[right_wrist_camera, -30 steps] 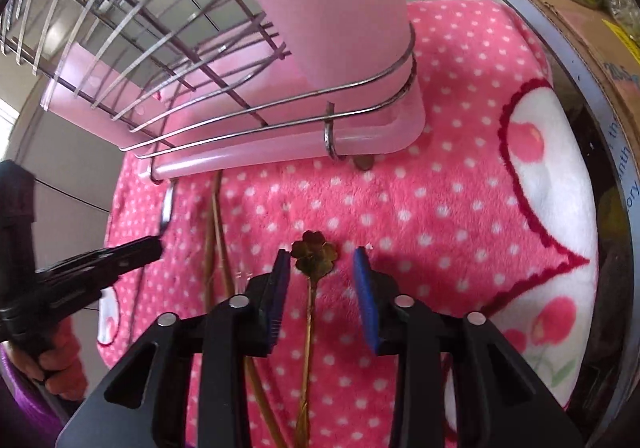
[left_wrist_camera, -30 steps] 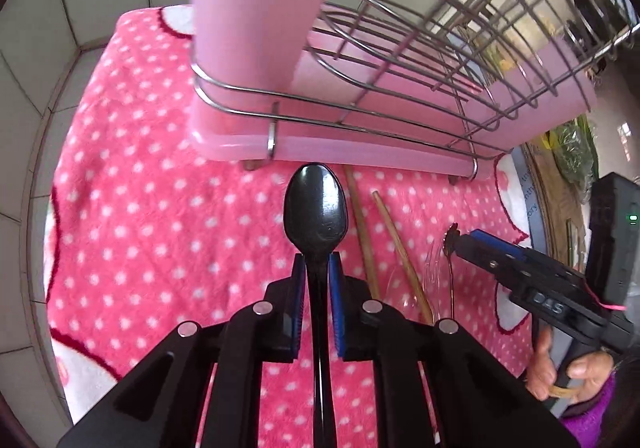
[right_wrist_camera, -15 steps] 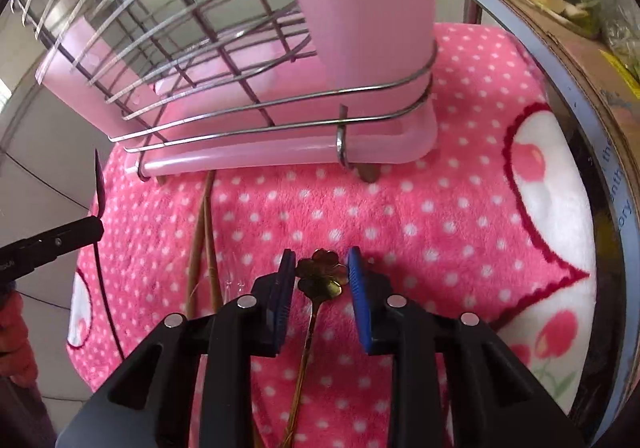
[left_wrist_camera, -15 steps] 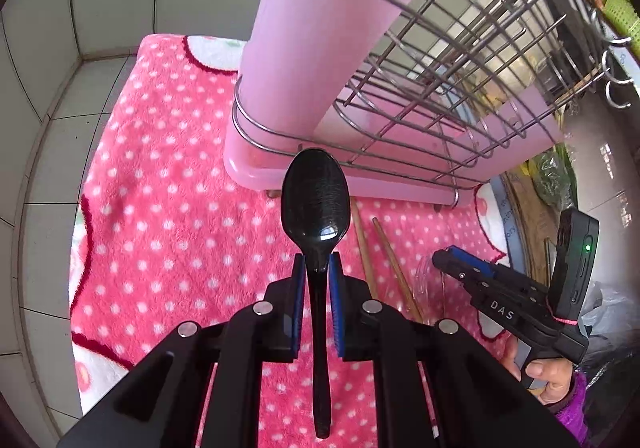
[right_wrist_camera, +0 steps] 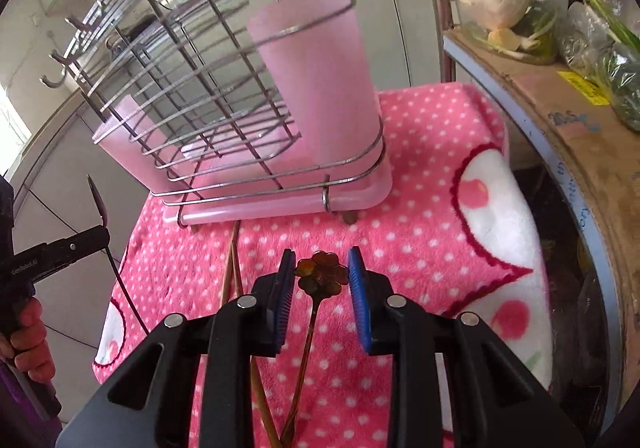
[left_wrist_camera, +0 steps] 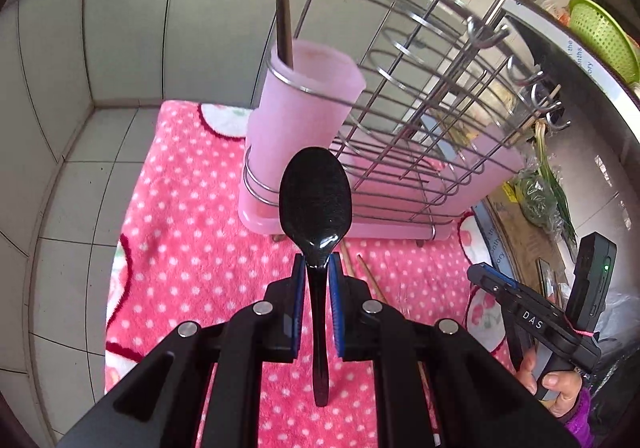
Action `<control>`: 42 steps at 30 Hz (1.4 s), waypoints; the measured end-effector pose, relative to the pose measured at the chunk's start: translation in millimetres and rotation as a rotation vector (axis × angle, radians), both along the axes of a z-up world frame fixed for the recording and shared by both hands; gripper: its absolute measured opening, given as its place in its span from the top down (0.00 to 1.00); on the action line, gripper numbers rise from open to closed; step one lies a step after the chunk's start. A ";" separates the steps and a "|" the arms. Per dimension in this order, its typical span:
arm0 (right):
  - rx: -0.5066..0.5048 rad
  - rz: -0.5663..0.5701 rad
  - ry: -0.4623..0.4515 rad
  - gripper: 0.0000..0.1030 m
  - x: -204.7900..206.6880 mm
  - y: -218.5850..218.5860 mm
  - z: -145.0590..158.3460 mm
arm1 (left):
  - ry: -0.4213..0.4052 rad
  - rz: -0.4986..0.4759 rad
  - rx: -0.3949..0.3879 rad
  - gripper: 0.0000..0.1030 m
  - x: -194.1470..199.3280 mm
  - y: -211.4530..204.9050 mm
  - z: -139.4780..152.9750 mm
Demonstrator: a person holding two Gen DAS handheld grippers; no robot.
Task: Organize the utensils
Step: 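Close left gripper on the black spoon while right gripper closes on the gold spoon, lifting both, then lower black spoon into one pink cup while right gripper drops gold spoon into the other cup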
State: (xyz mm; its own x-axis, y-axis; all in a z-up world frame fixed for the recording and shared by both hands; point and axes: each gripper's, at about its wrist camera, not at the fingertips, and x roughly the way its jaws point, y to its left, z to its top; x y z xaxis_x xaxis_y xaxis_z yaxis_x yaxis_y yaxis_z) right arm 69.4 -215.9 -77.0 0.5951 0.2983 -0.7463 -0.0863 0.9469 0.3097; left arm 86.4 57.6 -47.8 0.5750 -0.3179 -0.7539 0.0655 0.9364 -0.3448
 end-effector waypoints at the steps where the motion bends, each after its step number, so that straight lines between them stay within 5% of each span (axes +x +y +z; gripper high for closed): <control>1: 0.004 0.000 -0.020 0.73 -2.9 -0.5 3.4 | -0.011 0.003 -0.002 0.90 -1.9 -0.9 2.2; 20: -0.011 -0.019 -0.283 0.74 -45.6 -9.6 82.6 | -0.240 0.061 -0.023 0.90 -41.8 5.3 71.3; 27: -0.006 -0.020 -0.269 0.73 -45.1 -13.2 87.6 | -0.271 0.066 -0.041 0.90 -48.6 9.5 83.2; 34: -0.111 0.018 -0.201 0.73 -39.0 -3.7 91.0 | -0.278 0.055 -0.043 0.90 -49.7 10.7 86.5; 42: -0.115 0.017 -0.243 0.73 -37.9 -4.7 108.7 | -0.286 0.069 -0.038 0.90 -47.6 14.6 90.0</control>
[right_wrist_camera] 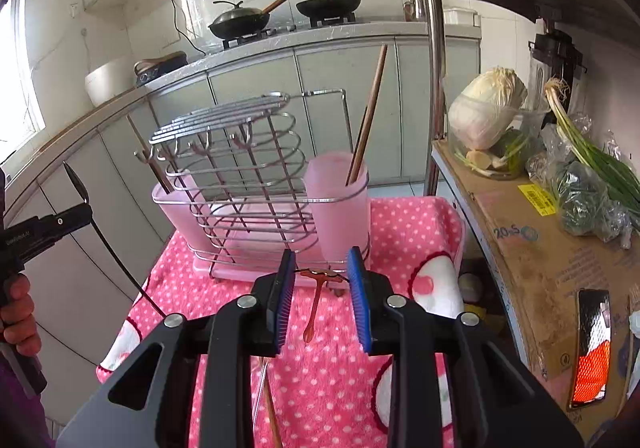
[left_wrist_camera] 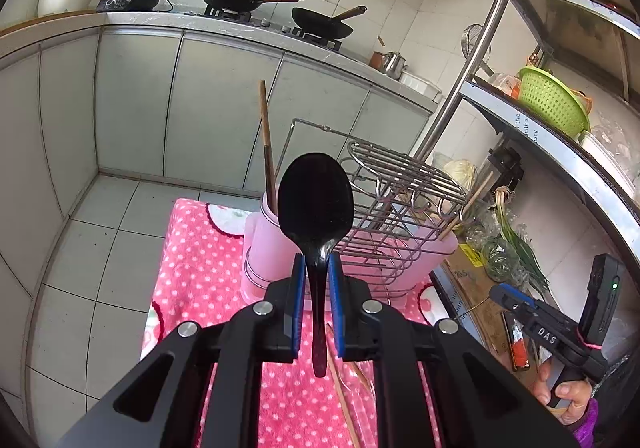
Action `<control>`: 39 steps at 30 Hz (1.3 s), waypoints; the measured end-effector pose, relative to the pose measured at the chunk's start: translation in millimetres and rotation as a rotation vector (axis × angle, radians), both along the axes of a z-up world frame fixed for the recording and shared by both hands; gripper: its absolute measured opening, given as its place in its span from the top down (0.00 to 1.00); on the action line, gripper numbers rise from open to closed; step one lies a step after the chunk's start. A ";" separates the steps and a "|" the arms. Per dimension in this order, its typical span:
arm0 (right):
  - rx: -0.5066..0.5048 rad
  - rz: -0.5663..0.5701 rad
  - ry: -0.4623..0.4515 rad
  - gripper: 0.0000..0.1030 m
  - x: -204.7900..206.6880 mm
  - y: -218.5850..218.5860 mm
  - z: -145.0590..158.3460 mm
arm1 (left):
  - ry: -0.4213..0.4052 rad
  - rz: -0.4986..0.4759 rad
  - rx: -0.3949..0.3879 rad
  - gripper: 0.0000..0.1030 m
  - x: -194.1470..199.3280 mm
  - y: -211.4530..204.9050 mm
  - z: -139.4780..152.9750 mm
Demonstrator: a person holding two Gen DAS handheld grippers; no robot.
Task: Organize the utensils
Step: 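Lower black spoon into one pink cup while right gripper drops gold spoon into the other cup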
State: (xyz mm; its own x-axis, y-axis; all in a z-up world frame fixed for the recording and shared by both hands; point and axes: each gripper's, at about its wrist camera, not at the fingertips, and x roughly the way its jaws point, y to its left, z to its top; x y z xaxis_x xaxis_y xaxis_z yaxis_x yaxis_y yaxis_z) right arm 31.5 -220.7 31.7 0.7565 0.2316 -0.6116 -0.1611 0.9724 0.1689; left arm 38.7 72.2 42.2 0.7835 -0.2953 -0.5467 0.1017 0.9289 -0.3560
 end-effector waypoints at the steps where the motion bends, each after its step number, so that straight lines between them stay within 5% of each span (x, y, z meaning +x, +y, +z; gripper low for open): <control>1: 0.002 0.002 -0.007 0.73 0.0 -1.2 4.9 | -0.005 0.003 0.002 0.90 -0.2 0.9 2.4; 21: -0.027 0.000 -0.229 0.74 39.2 -19.8 140.8 | -0.202 0.060 0.013 0.90 26.4 16.6 102.1; 27: -0.035 -0.010 -0.222 0.73 76.8 -19.5 136.8 | -0.210 0.093 0.056 0.90 52.9 13.8 102.8; 39: -0.067 -0.012 -0.156 0.73 110.2 -13.9 104.3 | -0.124 0.129 0.086 0.89 96.5 12.1 58.1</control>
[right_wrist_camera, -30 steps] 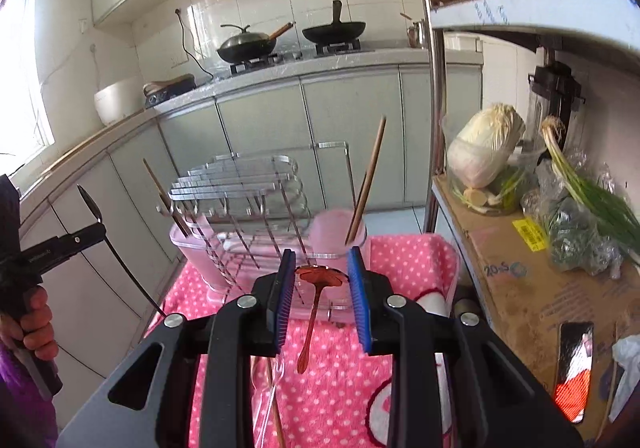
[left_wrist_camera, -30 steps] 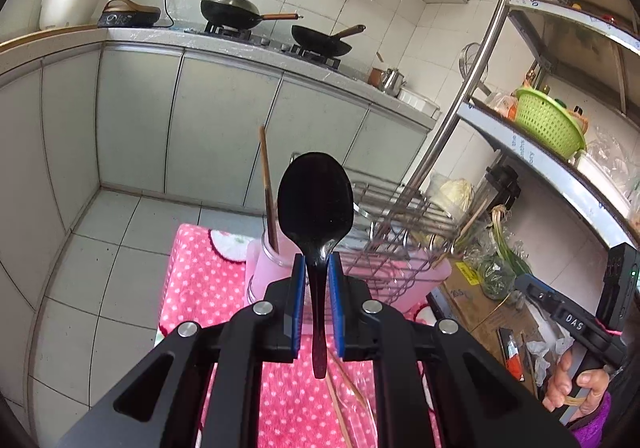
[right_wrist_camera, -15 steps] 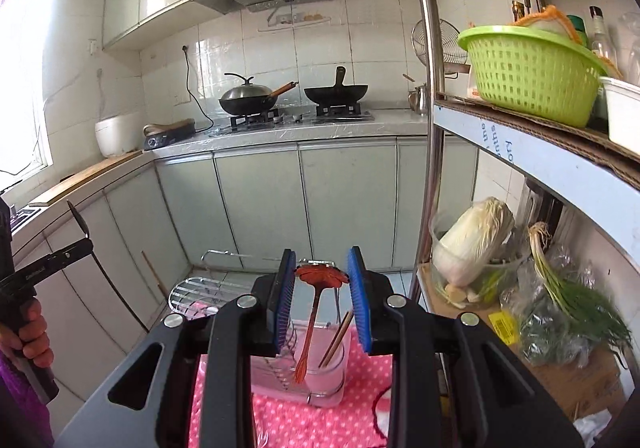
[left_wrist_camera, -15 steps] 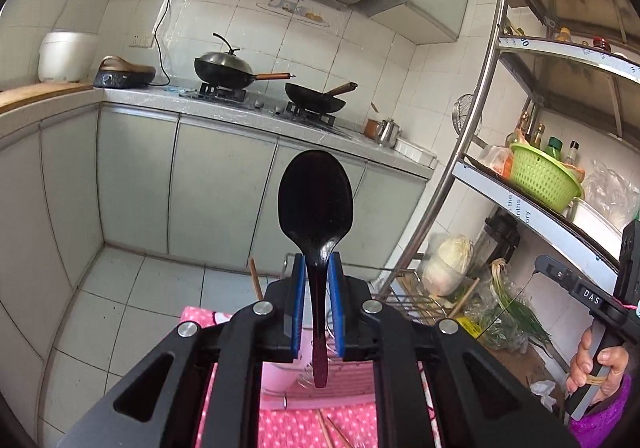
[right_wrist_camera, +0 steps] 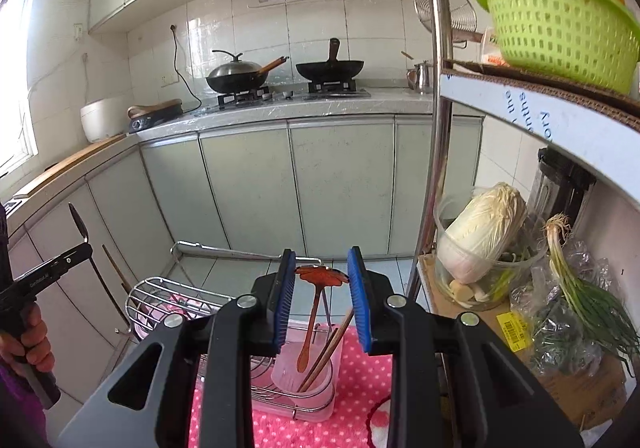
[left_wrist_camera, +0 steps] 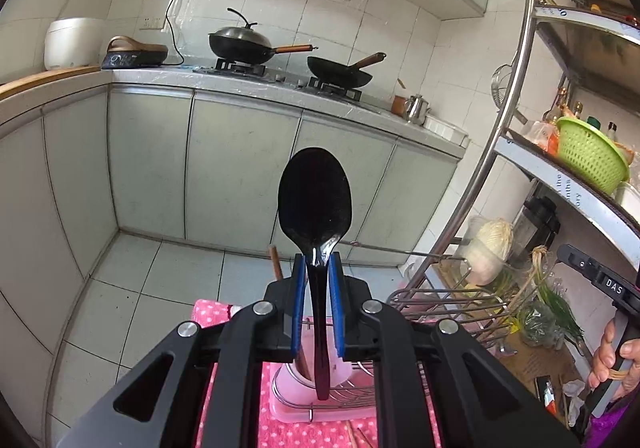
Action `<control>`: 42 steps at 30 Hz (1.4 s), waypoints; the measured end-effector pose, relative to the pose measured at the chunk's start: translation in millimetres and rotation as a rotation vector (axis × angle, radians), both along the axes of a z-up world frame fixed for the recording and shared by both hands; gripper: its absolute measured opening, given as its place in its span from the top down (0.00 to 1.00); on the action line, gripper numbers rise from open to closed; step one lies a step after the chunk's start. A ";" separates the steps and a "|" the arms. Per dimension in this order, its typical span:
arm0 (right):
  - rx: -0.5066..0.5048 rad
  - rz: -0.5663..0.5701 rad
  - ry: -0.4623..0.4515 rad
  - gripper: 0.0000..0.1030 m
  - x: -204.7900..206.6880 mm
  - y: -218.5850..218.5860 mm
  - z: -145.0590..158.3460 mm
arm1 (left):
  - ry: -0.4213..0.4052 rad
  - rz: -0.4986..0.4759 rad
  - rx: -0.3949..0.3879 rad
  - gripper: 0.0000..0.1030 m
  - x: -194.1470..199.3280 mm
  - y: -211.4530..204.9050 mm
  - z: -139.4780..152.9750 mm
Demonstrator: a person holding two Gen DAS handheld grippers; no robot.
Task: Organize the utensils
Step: 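Lower black spoon into one pink cup while right gripper drops gold spoon into the other cup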
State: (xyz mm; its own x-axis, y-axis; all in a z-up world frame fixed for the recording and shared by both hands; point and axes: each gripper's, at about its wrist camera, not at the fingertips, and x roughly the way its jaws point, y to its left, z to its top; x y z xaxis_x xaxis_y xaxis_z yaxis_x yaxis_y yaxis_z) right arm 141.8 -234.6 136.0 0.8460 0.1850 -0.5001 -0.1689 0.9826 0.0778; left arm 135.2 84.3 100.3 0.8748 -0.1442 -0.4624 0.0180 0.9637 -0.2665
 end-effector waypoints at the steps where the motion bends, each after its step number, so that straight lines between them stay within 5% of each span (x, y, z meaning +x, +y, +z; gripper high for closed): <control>1: 0.001 0.001 0.006 0.73 1.1 -0.1 -2.3 | 0.006 0.006 -0.016 0.90 1.4 2.7 -1.9; 6: 0.008 0.003 0.009 0.73 3.3 -0.4 -2.5 | 0.018 -0.018 -0.087 0.90 5.3 12.3 5.1; 11: 0.003 0.007 0.005 0.73 6.5 1.4 -0.6 | -0.020 -0.012 -0.075 0.90 5.8 12.9 15.6; 28: 0.024 0.029 0.114 0.73 15.6 -0.2 -37.2 | 0.156 0.008 -0.080 0.89 28.0 10.5 -55.2; 42: 0.000 0.016 0.187 0.73 25.2 6.9 -63.3 | 0.197 0.004 -0.132 0.84 45.9 13.9 -64.5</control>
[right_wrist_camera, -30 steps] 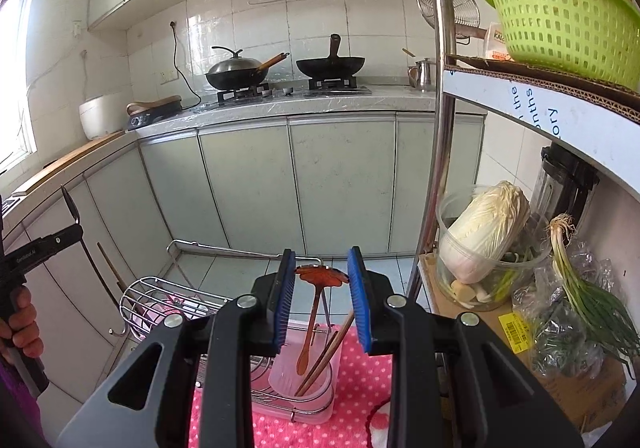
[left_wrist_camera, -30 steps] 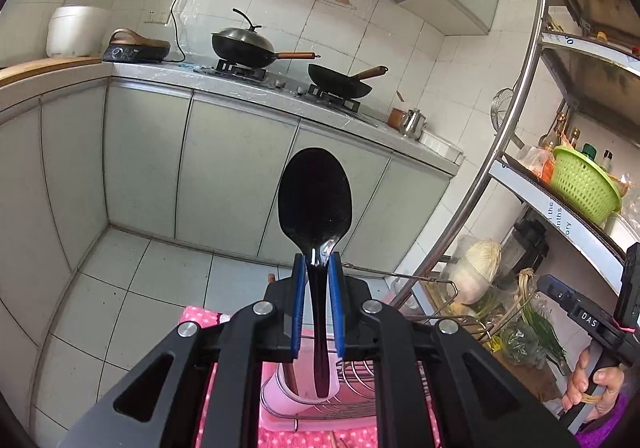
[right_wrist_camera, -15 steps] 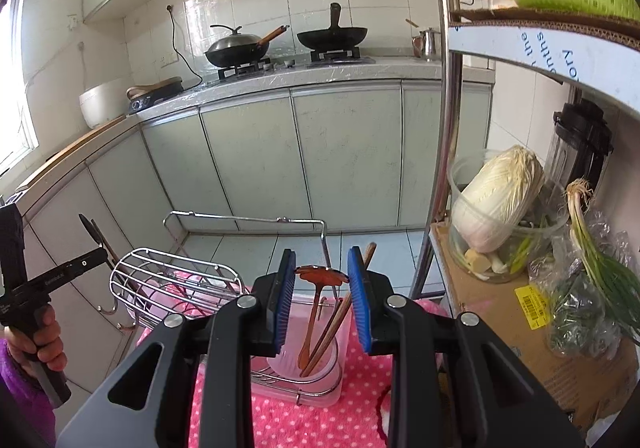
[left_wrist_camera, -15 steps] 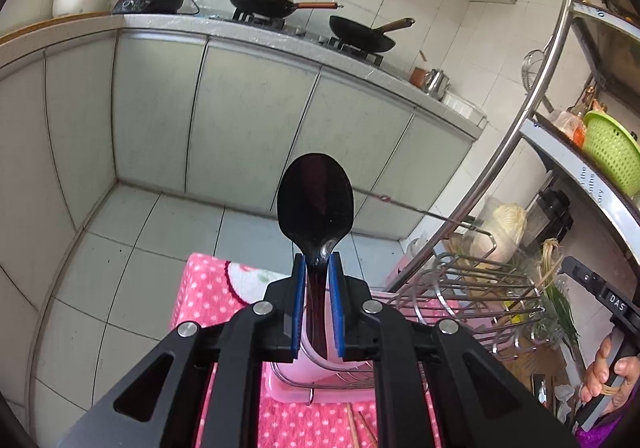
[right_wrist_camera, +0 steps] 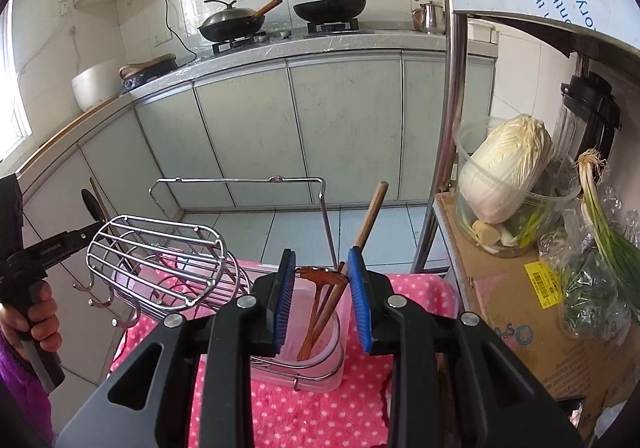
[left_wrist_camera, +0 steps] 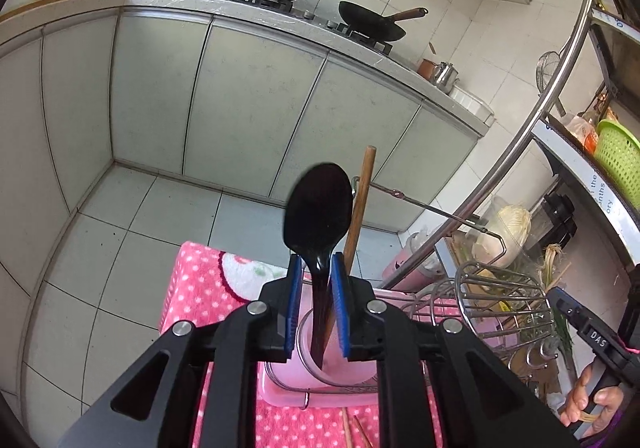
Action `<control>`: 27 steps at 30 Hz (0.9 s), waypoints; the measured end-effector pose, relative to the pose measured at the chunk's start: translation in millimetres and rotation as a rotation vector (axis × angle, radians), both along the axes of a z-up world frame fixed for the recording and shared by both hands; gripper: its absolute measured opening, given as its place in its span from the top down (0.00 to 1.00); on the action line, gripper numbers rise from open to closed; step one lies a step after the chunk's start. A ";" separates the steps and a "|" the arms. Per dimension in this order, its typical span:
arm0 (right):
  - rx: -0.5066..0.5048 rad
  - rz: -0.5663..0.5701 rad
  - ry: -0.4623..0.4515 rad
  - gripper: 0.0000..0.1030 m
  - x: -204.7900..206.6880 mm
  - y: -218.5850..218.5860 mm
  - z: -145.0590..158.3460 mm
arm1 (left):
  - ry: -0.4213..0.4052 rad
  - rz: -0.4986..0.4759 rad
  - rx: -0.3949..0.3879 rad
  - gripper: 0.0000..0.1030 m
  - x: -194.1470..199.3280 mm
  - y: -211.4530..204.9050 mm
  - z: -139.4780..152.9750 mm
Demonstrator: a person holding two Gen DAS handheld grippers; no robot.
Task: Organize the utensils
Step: 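Lower black spoon into one pink cup while right gripper drops gold spoon into the other cup, then lower left gripper to a wooden chopstick while right gripper grasps the clear plastic fork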
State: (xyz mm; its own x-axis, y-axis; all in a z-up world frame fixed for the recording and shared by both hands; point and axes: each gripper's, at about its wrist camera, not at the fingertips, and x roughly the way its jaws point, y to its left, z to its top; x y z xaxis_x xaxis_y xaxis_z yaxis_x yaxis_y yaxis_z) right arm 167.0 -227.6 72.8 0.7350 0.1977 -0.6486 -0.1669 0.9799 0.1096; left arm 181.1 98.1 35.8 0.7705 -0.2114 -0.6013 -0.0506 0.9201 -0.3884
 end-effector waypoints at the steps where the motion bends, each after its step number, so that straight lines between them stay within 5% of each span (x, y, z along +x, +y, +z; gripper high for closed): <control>1: -0.002 -0.002 0.003 0.73 0.7 -0.4 -0.2 | -0.001 0.003 -0.004 0.81 -1.6 0.9 0.9; 8: 0.005 -0.019 -0.016 0.62 -6.1 -7.1 9.2 | -0.035 0.012 0.009 0.73 -14.3 6.4 14.7; 19: 0.036 -0.020 -0.108 0.61 -59.2 -15.8 36.4 | -0.096 0.005 0.033 0.70 -58.8 5.9 34.7; 27: 0.090 0.070 0.000 0.61 -102.7 -1.6 -11.3 | -0.044 -0.082 0.029 0.70 -93.9 -11.7 11.4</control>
State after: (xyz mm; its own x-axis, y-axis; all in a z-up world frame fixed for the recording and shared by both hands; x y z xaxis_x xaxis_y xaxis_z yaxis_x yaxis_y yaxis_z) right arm 64.3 -229.2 61.4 0.7176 0.3055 -0.6259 -0.2342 0.9522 0.1962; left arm 87.2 86.4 47.2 0.7770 -0.2579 -0.5743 0.0418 0.9314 -0.3617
